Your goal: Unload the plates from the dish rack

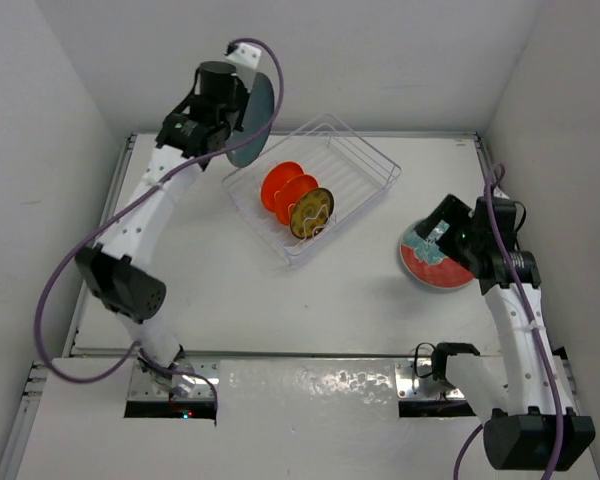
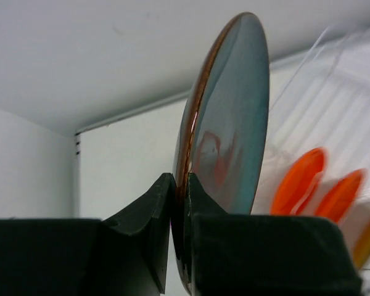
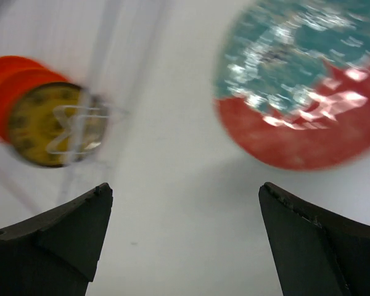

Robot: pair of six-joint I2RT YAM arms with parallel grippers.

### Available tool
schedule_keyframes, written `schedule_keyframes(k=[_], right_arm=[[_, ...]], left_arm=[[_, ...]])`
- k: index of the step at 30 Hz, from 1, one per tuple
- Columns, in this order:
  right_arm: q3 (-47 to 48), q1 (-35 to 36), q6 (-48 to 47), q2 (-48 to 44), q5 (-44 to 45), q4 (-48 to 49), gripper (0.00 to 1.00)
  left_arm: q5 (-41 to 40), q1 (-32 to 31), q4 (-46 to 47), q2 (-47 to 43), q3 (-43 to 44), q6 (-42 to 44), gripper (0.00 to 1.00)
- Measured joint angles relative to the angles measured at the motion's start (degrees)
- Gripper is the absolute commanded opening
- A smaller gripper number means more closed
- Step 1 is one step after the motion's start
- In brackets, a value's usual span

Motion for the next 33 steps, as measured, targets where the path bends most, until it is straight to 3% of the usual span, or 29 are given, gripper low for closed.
schedule_keyframes(k=[3,7,11,17,21,23,24,25,26,27,28,30,33], right_arm=[[2.80,-0.02,0.24,2.86,-11.17,10.58,0.99],[7.93,0.11,3.52,11.26,-27.89,27.30,0.99],[15.54,0.31,7.19,20.59,-38.62,40.68,0.99],[16.72,0.31,13.27,23.04,-45.40,52.78,0.97],[17.27,0.31,11.89,23.69,-45.83,52.70,0.64],[17.29,0.31,10.93,24.35,-45.97,52.76,0.23],[17.29,0.22,10.54,24.76,-45.20,52.61,0.07],[17.29,-0.31,10.34,25.14,-45.27,52.22,0.00],[17.29,-0.44,10.08,25.53,-44.72,51.41,0.00],[17.27,-0.44,9.75,25.59,-44.46,50.51,0.00],[17.27,-0.37,8.92,25.64,-44.19,49.48,0.00],[17.27,-0.48,7.45,25.49,-43.50,47.08,0.00],[15.98,-1.49,5.88,24.52,-40.83,41.59,0.00]], left_arm=[[2.89,-0.39,-0.33,-6.45,0.74,-4.57,0.00],[16.26,-0.28,1.49,-11.28,1.16,-17.62,0.00],[32.92,-0.83,15.47,-15.47,-10.84,-34.64,0.00],[49.42,-2.75,28.24,-12.37,-22.47,-52.52,0.00],[53.92,-2.93,32.96,-9.70,-25.53,-59.06,0.00],[54.55,-2.84,35.04,-8.63,-25.57,-60.89,0.01],[54.95,-2.84,35.87,-8.22,-25.57,-61.70,0.07],[55.30,-2.54,36.92,-8.02,-25.53,-62.45,0.14],[55.34,-2.40,37.24,-7.98,-25.42,-63.06,0.30],[55.06,-2.40,37.16,-7.98,-25.18,-62.88,0.36],[54.58,-2.47,36.81,-7.85,-24.30,-63.01,0.54],[52.87,-2.47,35.63,-7.76,-22.62,-62.25,1.00],[48.15,-2.60,30.95,-7.06,-17.11,-60.08,1.00]])
